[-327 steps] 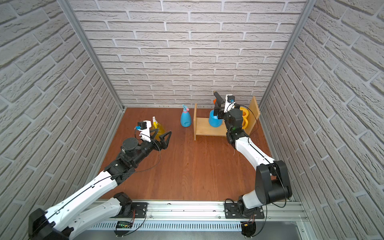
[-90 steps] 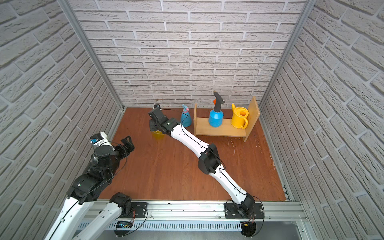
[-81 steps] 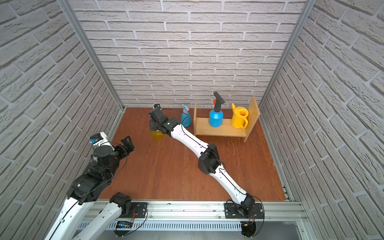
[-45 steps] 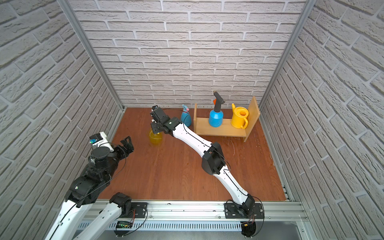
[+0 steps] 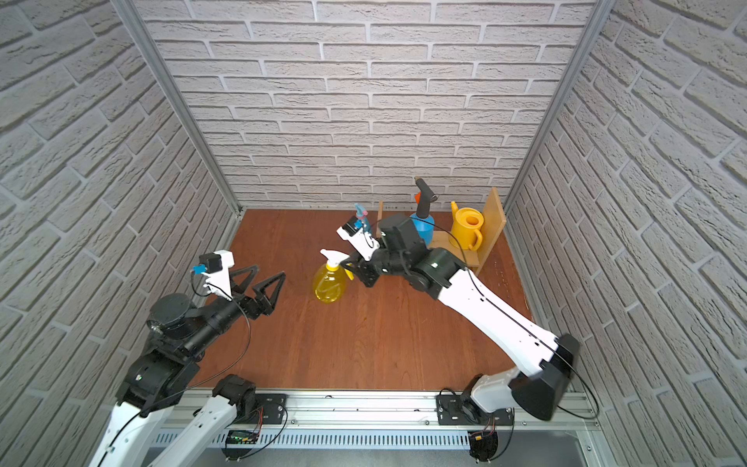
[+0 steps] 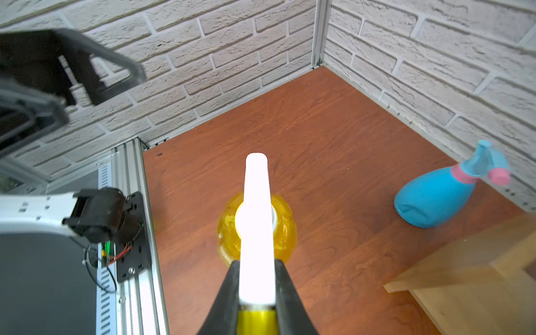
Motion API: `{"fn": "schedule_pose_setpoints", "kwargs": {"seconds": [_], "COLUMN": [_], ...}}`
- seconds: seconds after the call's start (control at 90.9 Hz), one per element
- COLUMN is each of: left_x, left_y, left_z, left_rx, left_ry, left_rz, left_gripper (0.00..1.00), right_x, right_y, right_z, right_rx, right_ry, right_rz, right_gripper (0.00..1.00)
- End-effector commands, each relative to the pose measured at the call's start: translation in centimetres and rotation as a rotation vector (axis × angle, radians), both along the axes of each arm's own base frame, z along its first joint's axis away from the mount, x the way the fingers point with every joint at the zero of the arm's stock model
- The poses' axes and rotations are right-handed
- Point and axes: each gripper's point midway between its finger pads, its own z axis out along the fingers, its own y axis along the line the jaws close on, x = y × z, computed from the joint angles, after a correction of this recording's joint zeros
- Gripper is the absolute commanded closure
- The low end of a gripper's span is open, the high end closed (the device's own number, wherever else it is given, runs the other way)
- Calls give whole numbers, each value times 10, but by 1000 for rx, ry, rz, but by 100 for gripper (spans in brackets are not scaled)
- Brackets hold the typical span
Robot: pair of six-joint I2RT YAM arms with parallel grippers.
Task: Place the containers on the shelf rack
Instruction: 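Pick up a container from the center of the board.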
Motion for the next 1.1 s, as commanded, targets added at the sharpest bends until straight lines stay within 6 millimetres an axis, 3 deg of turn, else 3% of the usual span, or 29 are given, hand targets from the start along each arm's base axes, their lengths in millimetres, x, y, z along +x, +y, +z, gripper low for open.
{"fn": "schedule_pose_setpoints", "kwargs": {"seconds": [0.0,0.099,0.231,0.385,0.649,0.803,0.924,1.089], "left_x": [-22,-30,-36,-44,-30,-34,-35,-38], "left_y": [-43,-63,-92,-128,-163,-183,-194,-200], "left_z": [27,24,4,-32,-40,-43,-48,-53], "left_rx": [21,67,190,369,380,361,351,336], "left_ry": [-187,-199,-154,-143,-153,-125,-82,-36], "left_rz": [-306,-448,-612,-775,-863,-959,-1007,-1052], "left_gripper": [2,2,2,2,4,13,32,43], "right_x": [-41,-49,-57,-65,-82,-85,-85,-85], "right_y": [-16,-42,-62,-71,-74,-75,-74,-74], "right_z": [-35,-43,-48,-54,-47,-48,-45,-41], "right_rx": [-73,-58,-25,-20,39,35,42,47], "right_ry": [-167,-186,-155,-151,-163,-144,-145,-152], "right_rz": [246,238,246,279,369,391,400,408], "right_gripper": [96,97,96,97,97,97,96,96]}}
